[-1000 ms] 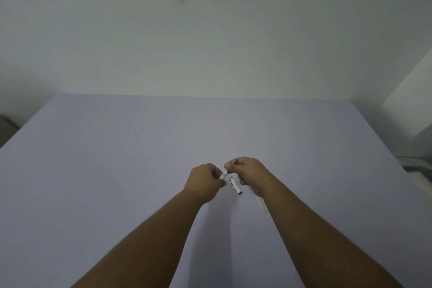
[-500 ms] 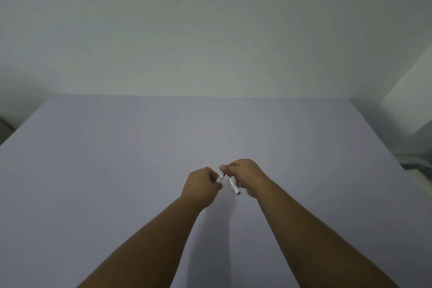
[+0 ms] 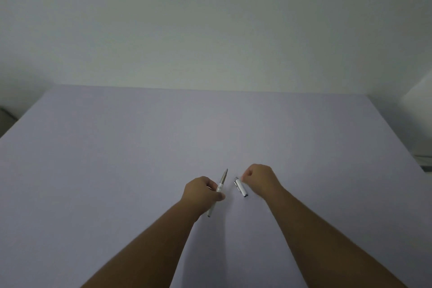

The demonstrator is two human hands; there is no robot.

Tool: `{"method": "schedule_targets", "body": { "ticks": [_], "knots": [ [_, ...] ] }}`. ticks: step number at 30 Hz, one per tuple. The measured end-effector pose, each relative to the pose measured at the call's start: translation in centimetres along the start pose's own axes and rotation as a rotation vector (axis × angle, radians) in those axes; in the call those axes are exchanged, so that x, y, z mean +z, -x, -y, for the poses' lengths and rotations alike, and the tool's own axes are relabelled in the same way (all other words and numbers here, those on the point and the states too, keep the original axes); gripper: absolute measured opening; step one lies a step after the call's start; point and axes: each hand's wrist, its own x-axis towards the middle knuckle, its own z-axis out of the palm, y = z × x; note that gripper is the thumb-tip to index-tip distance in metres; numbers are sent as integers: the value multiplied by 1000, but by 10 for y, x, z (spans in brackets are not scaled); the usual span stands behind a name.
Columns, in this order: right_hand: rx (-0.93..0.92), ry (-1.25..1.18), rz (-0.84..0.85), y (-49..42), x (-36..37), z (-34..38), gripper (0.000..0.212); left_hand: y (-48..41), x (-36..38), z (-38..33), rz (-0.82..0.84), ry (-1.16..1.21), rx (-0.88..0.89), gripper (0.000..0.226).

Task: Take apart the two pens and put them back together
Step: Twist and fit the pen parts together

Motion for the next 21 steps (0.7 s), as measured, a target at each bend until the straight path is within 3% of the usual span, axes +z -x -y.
{"method": "schedule_targets", "body": {
  "ticks": [3,6,10,13,16,18,21],
  "knots": [
    [7,98,21,-5,22,2,13,-4,0,2,12,13,-20,22],
    [18,143,-35,-11,36,3,24,-11,-2,3,20,19,-38,23],
    [13,95,-54,-11,36,6,23,-10,-3,4,23,18,-53,24],
    [44,-297,-67,-15,25,16,40,-11,-5,2,27,7,-47,23],
    [144,-891,-87,-16,11,27,19,-10,-5,-1,30,-14,-46,22],
    [172,-1033,-68,-17,6,32,17,-8,-4,-4,33,-17,-41,22],
    [158,-1054,-48,-11,2,36,16,-5,-3,-7,41,-27,-34,21]
  ]
}}
